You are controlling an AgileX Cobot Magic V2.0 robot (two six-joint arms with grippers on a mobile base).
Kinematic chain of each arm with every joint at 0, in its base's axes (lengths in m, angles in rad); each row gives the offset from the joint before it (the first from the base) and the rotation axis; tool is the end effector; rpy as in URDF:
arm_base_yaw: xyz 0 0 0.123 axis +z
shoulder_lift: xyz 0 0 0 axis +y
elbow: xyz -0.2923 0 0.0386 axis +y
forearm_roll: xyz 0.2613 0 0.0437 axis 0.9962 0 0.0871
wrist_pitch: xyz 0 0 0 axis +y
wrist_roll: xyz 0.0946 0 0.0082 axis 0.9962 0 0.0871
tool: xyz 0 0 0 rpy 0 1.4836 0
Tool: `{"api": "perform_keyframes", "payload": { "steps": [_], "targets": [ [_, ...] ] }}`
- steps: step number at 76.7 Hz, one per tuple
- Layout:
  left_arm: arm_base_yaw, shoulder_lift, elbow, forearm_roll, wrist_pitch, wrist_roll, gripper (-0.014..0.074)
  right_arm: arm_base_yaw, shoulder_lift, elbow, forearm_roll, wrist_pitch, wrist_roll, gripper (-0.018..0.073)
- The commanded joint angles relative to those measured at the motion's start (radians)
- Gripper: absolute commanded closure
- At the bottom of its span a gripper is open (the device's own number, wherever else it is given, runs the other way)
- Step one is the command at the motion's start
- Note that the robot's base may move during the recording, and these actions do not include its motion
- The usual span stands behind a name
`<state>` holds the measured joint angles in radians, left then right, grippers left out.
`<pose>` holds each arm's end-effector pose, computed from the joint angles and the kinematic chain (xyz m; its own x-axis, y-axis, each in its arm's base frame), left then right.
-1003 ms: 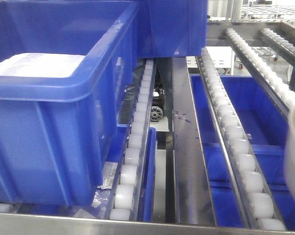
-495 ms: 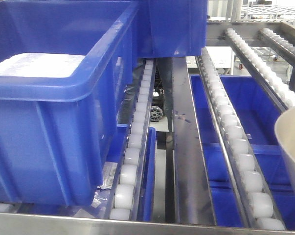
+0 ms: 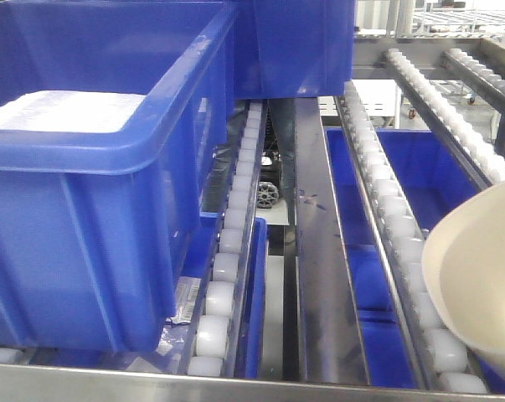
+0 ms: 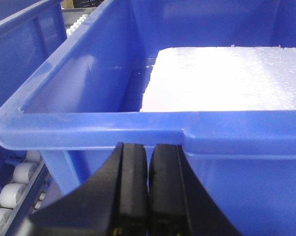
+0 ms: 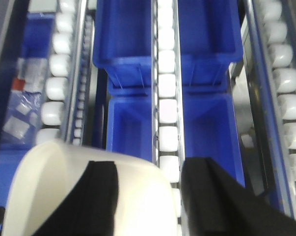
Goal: Move white bin to right shelf second layer
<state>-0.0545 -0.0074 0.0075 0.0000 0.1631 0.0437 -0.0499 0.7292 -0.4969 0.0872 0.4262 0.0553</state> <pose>0.0633 -0.0035 0.1958 -0.0734 0.0478 -0.9962 0.0577 0.9974 0.0436 0.1519 -0.0042 0.2777 -0.5313 0.1609 -0.8317 0.0918 0.9869 0.1323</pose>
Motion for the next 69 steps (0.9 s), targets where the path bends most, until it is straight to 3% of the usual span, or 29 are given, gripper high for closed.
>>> {"api": "perform_keyframes", "payload": {
  "steps": [1, 22, 50, 60, 69],
  "targets": [
    [-0.001, -0.016, 0.037, 0.000, -0.086, -0.005, 0.0512, 0.001, -0.054, -0.038, 0.001, -0.036, 0.000, 0.0229],
    [-0.001, -0.016, 0.037, 0.000, -0.086, -0.005, 0.0512, 0.001, -0.242, -0.038, 0.001, 0.093, 0.000, 0.0519],
    [-0.001, -0.016, 0.037, 0.000, -0.086, -0.005, 0.0512, 0.001, -0.508, -0.028, 0.001, 0.164, -0.071, 0.0506],
    [-0.001, -0.016, 0.037, 0.000, -0.086, -0.005, 0.0512, 0.001, -0.545, -0.026, -0.001, 0.227, -0.071, 0.0506],
    [-0.001, -0.016, 0.037, 0.000, -0.086, -0.005, 0.0512, 0.001, -0.543, -0.026, 0.003, 0.202, -0.071, 0.0506]
  ]
}}
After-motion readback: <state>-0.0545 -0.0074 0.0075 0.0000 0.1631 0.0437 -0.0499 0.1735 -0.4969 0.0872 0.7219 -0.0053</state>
